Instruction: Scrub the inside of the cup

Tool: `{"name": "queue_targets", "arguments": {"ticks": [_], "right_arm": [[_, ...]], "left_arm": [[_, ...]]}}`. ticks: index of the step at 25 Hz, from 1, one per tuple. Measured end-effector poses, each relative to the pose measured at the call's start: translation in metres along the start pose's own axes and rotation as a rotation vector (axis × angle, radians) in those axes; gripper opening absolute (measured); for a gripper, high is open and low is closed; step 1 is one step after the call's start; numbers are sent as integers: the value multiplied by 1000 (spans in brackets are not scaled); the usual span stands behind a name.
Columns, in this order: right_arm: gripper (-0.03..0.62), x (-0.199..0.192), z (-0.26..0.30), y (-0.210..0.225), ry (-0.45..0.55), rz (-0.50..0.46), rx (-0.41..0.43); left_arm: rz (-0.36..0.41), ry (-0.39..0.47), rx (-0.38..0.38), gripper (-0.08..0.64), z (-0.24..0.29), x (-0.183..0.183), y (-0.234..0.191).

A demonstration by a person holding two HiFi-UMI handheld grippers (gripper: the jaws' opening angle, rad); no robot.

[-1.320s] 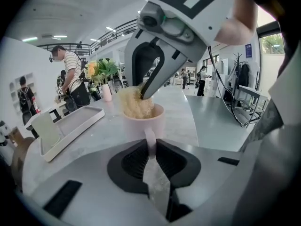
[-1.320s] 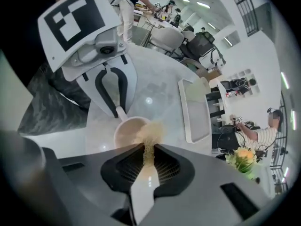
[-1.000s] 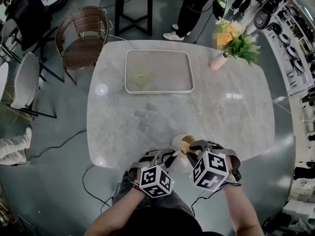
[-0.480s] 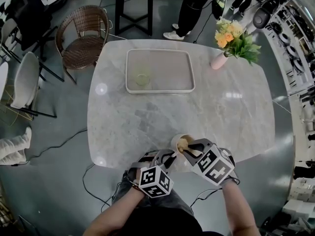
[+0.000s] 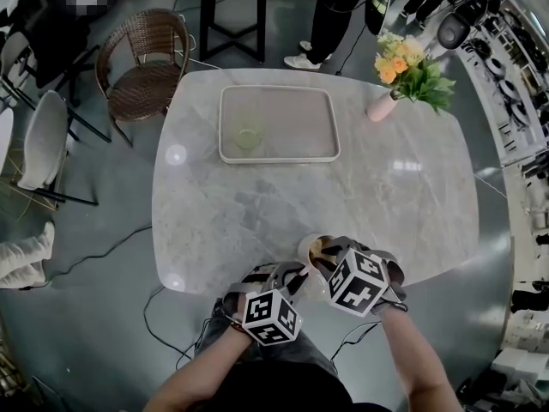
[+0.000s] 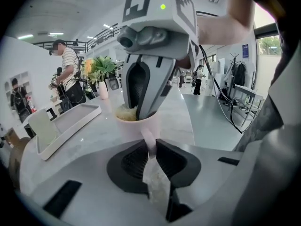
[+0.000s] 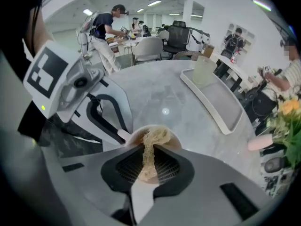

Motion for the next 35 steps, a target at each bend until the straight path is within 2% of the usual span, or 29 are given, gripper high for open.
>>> {"name": "queue_targets", "arguments": {"ticks": [4,6,8,12,14,16,20,26,31,33,35], "right_arm": [[60,-1,12,4,-234,-219,-222],[60,1,19,3,-350,-305,-278],[60,3,22,5,-368,-256,-216],[60,6,17,11,-215,-27,71],[58,5,14,12,-147,24,153],[58,3,10,12,-78,64,197],[60,1,-6,7,35,113,198],[60,10,-35,-2,88,38,144],[60,5,-37,-6,-4,-1,172],[60,3,-38,-2,-82,-30,134],[60,2,-39,3,-168,-76,45]], "left_arm": [[1,8,-5,60,-1,1,2],[2,6,-3,61,-1,1,4],[-6,3,5,60,0,2,5],[-14,-5,14,61,1,2,3],[-16,-7,14,60,1,1,3],[-11,-10,18,60,1,1,2],[-6,-18,34,60,0,-2,-3],[-17,-27,49,60,1,-3,-12],[-25,-34,71,58,1,-5,-18],[-33,-33,76,58,2,-4,-23],[-28,-35,76,58,2,-4,-25]]}}
Point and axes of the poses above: the fingertips, and each gripper's own axes: z forward along the fingers, y to its right, x out of its top, the point moved 7 cm from there along -z, backward along the fingers, and after that the axes turned 13 degrees about x, right-handed, at the moved point
